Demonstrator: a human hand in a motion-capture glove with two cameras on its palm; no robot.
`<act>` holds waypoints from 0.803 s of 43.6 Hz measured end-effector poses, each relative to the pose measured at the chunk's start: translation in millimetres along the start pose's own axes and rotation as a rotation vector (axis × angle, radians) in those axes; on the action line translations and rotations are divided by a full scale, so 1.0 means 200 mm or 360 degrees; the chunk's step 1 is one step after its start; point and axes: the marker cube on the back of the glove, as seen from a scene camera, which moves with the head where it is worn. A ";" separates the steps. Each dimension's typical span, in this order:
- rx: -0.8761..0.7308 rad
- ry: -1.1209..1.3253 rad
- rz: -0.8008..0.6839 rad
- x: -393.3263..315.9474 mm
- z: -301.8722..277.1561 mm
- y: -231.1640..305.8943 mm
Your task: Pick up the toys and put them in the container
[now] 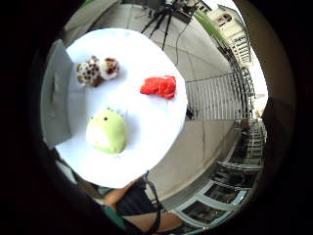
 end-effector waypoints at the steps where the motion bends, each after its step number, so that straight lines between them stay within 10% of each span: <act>1: -0.0007 0.0003 -0.0004 0.00 0.00 0.01; 35: -0.0046 0.0022 0.0019 0.05 0.05 0.01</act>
